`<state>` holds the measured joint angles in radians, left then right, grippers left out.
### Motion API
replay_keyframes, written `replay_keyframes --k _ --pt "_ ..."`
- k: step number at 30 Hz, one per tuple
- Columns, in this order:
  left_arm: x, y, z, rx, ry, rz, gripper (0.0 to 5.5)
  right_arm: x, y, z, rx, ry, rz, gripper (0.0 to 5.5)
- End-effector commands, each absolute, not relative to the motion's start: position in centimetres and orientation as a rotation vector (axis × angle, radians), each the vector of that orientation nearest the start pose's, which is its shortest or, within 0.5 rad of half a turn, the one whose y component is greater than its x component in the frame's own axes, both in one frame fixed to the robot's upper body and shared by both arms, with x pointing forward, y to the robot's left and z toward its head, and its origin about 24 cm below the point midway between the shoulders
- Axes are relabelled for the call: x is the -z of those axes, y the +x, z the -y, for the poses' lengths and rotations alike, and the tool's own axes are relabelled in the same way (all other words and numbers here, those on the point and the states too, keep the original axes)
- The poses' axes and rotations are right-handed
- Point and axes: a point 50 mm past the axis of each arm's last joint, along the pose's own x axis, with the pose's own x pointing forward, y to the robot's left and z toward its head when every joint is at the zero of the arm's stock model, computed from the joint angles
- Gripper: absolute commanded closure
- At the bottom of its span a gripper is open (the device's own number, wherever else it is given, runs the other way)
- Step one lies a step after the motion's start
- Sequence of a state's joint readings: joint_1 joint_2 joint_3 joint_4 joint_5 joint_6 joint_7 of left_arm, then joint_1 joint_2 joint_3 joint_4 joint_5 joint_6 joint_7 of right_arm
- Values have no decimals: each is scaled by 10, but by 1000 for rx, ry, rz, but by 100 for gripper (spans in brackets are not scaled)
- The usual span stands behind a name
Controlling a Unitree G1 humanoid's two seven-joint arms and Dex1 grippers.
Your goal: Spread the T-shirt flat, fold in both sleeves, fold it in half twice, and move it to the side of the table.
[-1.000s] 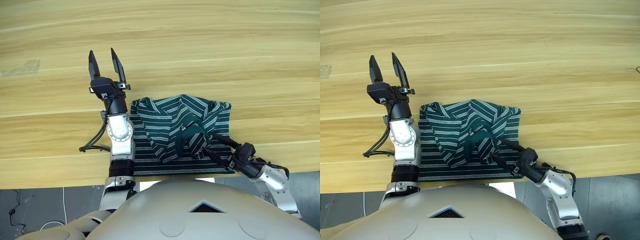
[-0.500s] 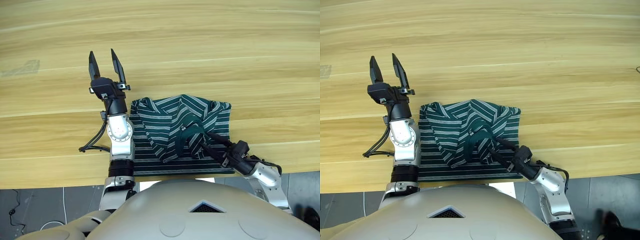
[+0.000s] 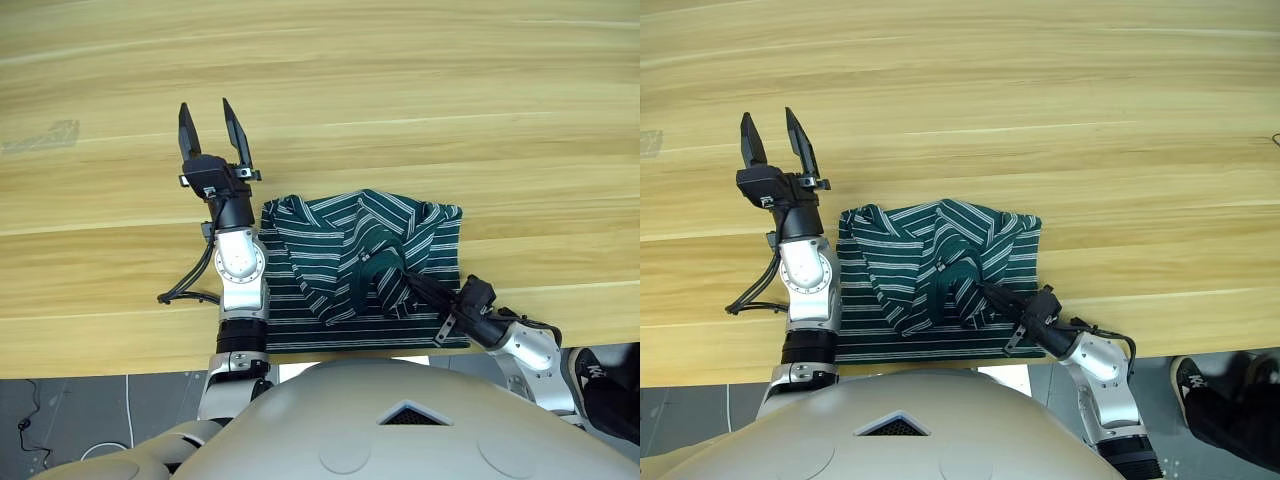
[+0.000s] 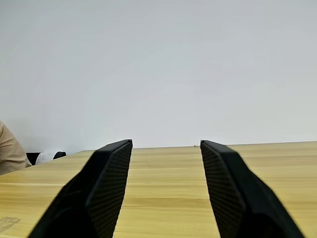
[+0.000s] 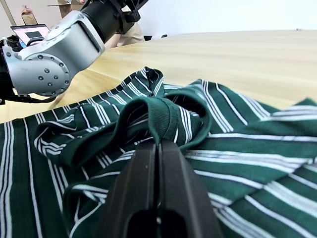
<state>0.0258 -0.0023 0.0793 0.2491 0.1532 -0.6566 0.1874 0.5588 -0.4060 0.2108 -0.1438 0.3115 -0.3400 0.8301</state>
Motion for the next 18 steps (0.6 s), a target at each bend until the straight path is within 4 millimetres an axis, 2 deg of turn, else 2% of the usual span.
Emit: replay_keyframes --k 1,4,7,10,14,18 --pt "-44 237 -167 -179 133 410 292 -30 131 152 -937 -3 -2 547" --pt "-43 235 -161 -129 142 377 292 -52 151 146 -928 -52 84 547" --pt "-40 218 -143 59 112 287 292 -74 169 133 -967 -171 176 547" --pt "-41 187 -135 207 45 215 292 -85 177 123 -1008 -256 223 547" --pt "-42 133 -129 463 -118 79 292 -90 182 113 -1063 -364 252 547" --pt "-44 104 -138 580 -162 -28 292 -92 186 107 -1050 -417 265 547"
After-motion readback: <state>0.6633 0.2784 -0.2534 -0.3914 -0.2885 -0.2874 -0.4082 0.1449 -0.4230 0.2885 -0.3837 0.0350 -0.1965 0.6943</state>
